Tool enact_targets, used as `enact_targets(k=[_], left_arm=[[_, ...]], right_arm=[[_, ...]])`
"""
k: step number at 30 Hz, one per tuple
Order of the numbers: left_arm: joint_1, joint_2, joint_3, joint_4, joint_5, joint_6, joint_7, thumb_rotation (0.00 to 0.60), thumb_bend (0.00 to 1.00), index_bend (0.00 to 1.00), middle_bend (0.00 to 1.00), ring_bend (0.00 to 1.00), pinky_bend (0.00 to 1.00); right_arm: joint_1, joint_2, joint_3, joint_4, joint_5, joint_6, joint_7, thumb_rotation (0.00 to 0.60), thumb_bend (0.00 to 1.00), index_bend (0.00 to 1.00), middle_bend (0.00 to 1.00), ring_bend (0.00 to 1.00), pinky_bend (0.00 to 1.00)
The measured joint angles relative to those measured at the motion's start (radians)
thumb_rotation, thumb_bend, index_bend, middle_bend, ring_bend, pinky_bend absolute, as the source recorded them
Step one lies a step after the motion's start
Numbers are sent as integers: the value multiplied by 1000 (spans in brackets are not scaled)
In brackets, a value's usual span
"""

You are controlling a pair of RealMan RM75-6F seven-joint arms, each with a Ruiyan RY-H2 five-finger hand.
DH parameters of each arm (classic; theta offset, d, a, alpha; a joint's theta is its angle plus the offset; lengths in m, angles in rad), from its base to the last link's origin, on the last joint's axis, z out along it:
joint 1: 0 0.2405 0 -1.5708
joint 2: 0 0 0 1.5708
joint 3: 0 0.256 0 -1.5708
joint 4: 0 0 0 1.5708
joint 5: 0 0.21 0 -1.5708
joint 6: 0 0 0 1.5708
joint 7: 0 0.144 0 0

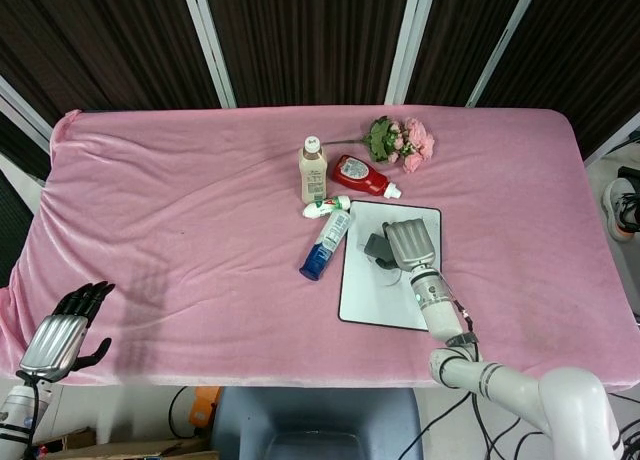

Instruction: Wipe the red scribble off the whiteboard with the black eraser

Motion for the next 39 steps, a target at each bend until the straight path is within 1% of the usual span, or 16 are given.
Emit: enact_targets(k=[6,10,13,15,21,25,31,39], left_arm=[[-2,1,0,0,1,-4,-1,600,388,0,50,36,121],[-2,0,0,0,0,-2,1,600,388,0,51,36,121],[-2,0,0,0,-1,-5,1,600,388,0,50,36,121],[-3,0,0,-1,-1,-5,1,600,388,0,50,36,121],[-3,3,1,0,6,-4,-8,600,389,0,55,37,121],[-4,3,2,4,3,-7,-11,600,387,0,55,37,121],[-7,2,-1,5,-3,-14,-9,600,388,0,56,38,121],[-12,0,-2,12,-2,-21,-19,600,389,0,57,41,121]], right_arm=[[-28,41,-41,-121,-33,16,20,600,453,979,755,759,861],[-43,64,-84,-194,-73,25,23,600,453,979,755,759,861],[-49,76,-114,-235,-104,35,13,600,453,979,755,759,861],[-49,75,-118,-237,-111,43,-3,600,453,979,755,759,861],[-22,32,-83,-173,-63,33,-48,600,453,979,755,759,861],[8,-11,-51,-95,-17,23,-91,600,453,979,755,759,861],[52,-59,-5,9,40,1,-122,600,454,979,755,759,861],[97,-87,40,73,103,-32,-158,600,453,979,755,759,861]])
